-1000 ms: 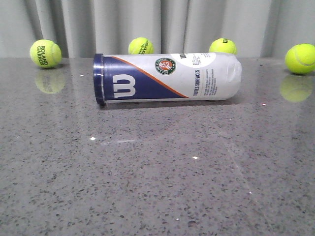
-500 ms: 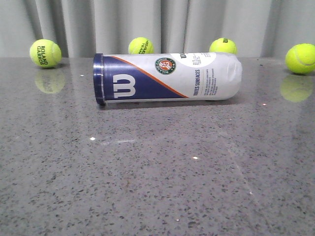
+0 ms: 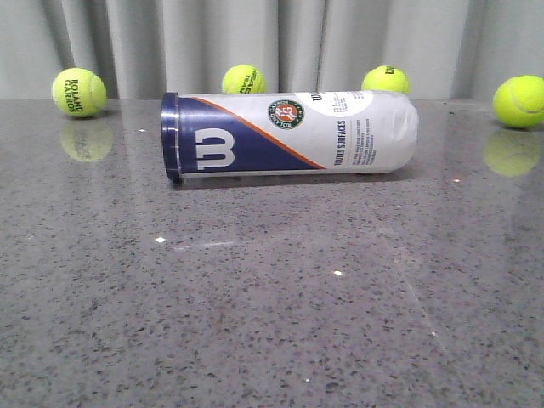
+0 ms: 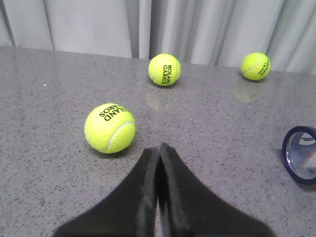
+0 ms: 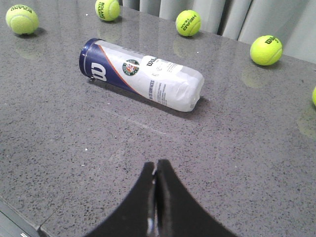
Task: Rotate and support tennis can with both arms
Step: 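Open the right gripper and raise it away from the can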
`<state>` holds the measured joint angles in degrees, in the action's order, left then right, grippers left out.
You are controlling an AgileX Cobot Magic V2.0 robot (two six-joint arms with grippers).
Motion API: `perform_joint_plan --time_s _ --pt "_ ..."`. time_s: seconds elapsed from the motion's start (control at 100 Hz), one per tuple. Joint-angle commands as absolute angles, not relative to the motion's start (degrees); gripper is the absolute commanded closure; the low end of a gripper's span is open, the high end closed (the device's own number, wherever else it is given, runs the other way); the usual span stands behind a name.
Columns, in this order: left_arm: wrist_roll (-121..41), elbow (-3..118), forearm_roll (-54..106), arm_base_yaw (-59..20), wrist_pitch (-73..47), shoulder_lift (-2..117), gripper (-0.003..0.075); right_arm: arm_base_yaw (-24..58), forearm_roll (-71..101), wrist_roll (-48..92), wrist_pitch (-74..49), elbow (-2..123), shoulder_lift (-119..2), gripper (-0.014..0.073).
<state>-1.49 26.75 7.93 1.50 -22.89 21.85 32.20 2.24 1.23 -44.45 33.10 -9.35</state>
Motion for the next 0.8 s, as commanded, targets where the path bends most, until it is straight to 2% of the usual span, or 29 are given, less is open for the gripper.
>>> perform_joint_plan --time_s 0.0,0.09,0.24,0.31,0.36,0.48,0.79 --pt "-1.47 31.43 9.11 1.29 -19.52 27.02 0.0710 32.13 1.67 1.22 -39.93 34.25 -10.00 0.0660" --pt "-1.45 33.32 9.11 1.29 -19.41 30.96 0.0601 32.13 1.67 1.22 -39.93 34.25 -10.00 0.0660" --pt "-1.45 35.89 10.86 1.29 -19.06 35.67 0.0313 32.13 1.67 1.22 -39.93 34.25 -10.00 0.0660" --pt "-1.45 37.19 12.74 1.29 -19.54 37.77 0.0221 32.13 1.67 1.22 -39.93 34.25 -10.00 0.0660" --pt "-1.45 38.44 14.36 1.29 -20.79 39.37 0.0198 32.13 1.67 1.22 -39.93 34.25 -10.00 0.0660" --pt "-6.45 42.17 20.22 1.29 -26.92 43.97 0.0218 32.13 1.67 1.22 -39.93 34.25 -10.00 0.0660" --pt "-28.94 51.75 48.76 1.29 -40.57 56.98 0.0218 32.13 1.67 1.22 -39.93 34.25 -10.00 0.0660"
